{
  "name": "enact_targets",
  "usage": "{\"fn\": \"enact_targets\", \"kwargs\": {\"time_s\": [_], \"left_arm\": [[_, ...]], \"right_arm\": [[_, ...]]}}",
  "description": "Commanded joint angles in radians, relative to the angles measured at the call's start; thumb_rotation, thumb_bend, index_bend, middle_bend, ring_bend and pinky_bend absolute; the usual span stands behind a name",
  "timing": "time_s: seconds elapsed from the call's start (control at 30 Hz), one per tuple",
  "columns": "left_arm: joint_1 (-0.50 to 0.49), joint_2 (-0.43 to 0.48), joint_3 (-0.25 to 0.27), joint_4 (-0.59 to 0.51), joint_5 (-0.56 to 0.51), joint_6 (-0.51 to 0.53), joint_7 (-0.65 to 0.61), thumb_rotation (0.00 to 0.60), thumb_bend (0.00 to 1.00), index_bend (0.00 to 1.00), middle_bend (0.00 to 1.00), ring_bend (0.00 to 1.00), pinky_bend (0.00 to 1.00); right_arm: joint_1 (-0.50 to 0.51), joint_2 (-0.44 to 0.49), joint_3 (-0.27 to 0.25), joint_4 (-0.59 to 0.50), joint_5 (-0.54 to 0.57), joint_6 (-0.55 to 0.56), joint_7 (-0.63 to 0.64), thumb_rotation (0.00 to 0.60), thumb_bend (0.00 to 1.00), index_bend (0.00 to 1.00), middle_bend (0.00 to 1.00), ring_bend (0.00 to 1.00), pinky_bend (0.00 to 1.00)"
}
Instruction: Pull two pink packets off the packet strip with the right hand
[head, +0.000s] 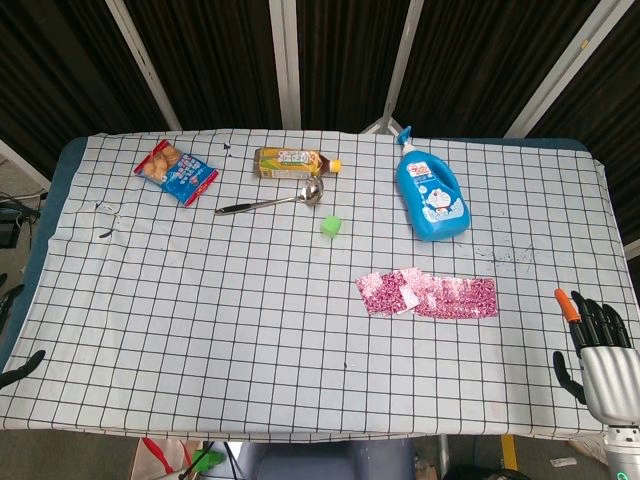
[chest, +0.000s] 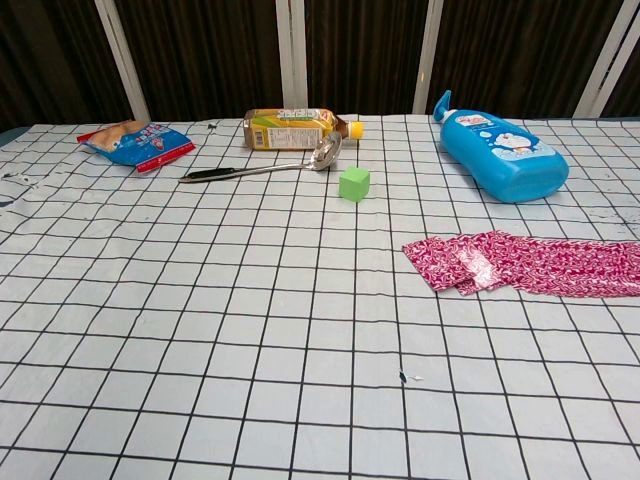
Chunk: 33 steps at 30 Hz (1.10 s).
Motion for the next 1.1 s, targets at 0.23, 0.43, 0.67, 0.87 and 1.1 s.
{"fn": "enact_targets", "kwargs": {"time_s": [0.23, 0.43, 0.67, 0.87, 1.1], "left_arm": [[0.003, 0.003, 0.000, 0.000, 0.006, 0.008, -0.007, 0.600, 0.27, 0.13, 0.00, 0.00, 0.10], [0.006, 0.003, -0.002, 0.003, 0.006, 0.015, -0.014, 0.600, 0.28, 0.13, 0.00, 0.00, 0.10], [0.008, 0.003, -0.004, -0.005, 0.002, 0.017, -0.005, 0.600, 0.28, 0.13, 0.00, 0.00, 0.10], [0.008, -0.001, -0.003, -0.008, 0.000, 0.014, 0.005, 0.600, 0.28, 0.13, 0.00, 0.00, 0.10], [0.003, -0.002, -0.006, -0.008, -0.010, 0.001, 0.012, 0.600, 0.28, 0.13, 0.00, 0.00, 0.10]], "right_arm": [[0.000, -0.002, -0.006, -0.006, -0.011, 0.000, -0.011, 0.600, 0.50, 0.00, 0.05, 0.08, 0.09], [0.005, -0.005, -0.009, -0.009, -0.014, -0.010, -0.013, 0.600, 0.50, 0.00, 0.05, 0.08, 0.09], [0.039, -0.024, -0.013, -0.006, -0.021, -0.068, -0.023, 0.600, 0.50, 0.00, 0.05, 0.09, 0.09], [0.102, -0.053, 0.006, -0.007, -0.019, -0.150, -0.043, 0.600, 0.50, 0.01, 0.16, 0.23, 0.16], [0.179, -0.110, 0.043, -0.028, 0.007, -0.242, -0.111, 0.600, 0.50, 0.09, 0.44, 0.50, 0.29]]}}
